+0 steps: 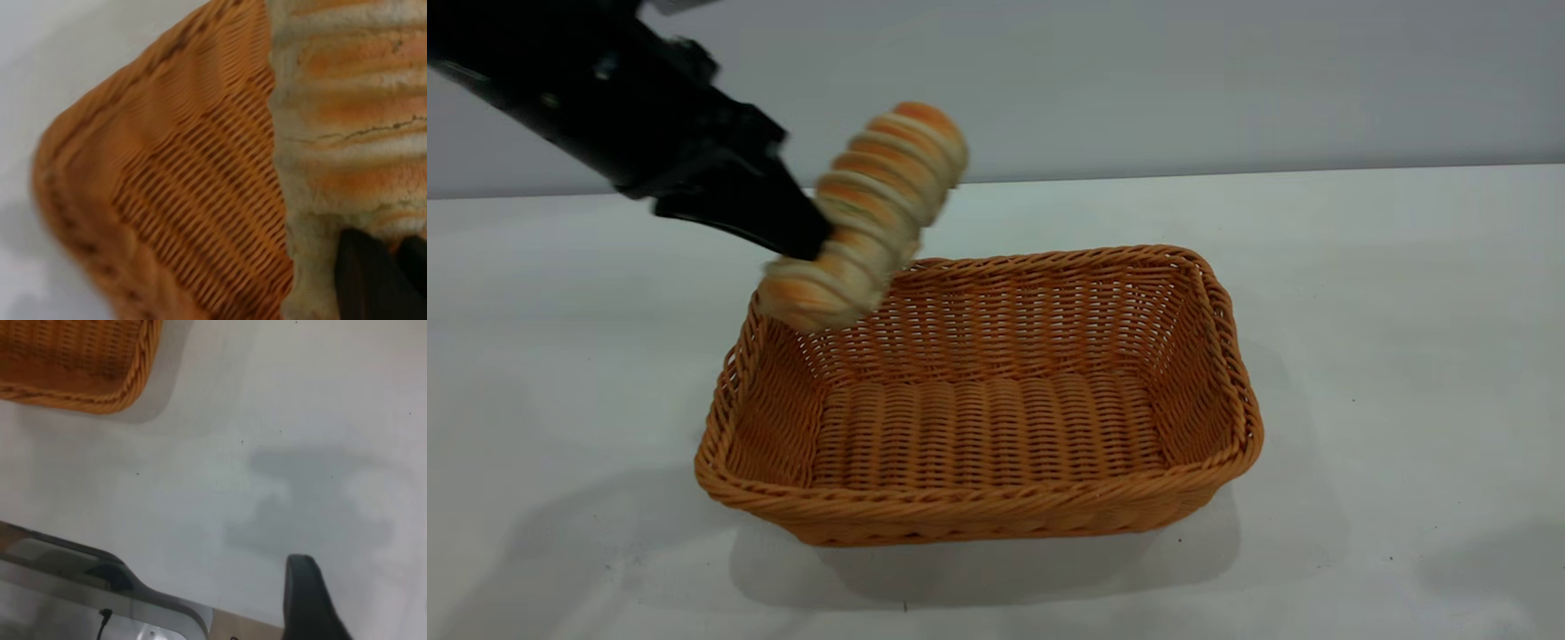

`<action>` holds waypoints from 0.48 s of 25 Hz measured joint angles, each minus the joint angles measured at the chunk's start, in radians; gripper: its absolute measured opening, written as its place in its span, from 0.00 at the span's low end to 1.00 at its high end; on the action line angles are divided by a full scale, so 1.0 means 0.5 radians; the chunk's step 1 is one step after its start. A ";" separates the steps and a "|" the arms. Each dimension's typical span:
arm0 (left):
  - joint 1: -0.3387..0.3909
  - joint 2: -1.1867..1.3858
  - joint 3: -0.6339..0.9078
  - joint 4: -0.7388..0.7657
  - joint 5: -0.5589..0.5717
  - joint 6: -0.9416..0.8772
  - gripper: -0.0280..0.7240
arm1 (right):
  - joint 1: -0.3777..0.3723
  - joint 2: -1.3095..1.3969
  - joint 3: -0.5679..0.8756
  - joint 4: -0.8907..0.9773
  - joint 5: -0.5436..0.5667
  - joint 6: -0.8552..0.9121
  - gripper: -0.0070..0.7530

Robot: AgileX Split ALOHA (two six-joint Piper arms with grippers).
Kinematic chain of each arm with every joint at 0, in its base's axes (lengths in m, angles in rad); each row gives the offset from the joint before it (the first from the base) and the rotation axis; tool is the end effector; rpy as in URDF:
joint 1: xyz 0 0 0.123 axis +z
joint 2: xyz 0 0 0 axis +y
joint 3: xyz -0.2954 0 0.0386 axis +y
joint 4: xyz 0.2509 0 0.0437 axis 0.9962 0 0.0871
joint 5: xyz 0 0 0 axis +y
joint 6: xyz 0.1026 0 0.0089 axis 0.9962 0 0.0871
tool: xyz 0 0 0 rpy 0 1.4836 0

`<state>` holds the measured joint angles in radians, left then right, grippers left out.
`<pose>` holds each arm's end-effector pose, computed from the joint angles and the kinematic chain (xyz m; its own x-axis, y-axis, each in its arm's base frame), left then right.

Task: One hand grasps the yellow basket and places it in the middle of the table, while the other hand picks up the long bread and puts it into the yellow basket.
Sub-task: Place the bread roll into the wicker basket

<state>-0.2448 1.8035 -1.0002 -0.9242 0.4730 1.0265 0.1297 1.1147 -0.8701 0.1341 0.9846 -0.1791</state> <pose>0.3420 -0.1241 0.1698 -0.7486 0.3391 -0.5697 0.5372 0.8139 -0.2215 0.1983 0.0374 0.2939 -0.8769 -0.2190 -0.4278 -0.2679 0.9618 0.0567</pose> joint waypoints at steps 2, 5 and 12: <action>-0.027 0.045 0.000 -0.072 -0.014 0.040 0.12 | 0.000 0.000 0.000 0.000 0.000 0.000 0.62; -0.036 0.114 0.000 -0.156 -0.029 0.086 0.23 | 0.000 0.000 0.000 0.000 -0.002 0.000 0.62; -0.029 0.107 -0.002 -0.167 -0.010 0.035 0.62 | 0.000 0.000 0.000 0.000 -0.005 0.000 0.62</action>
<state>-0.2591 1.8572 -1.0012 -1.0078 0.4680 1.0438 0.1297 1.1147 -0.8701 0.1341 0.9823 -0.1791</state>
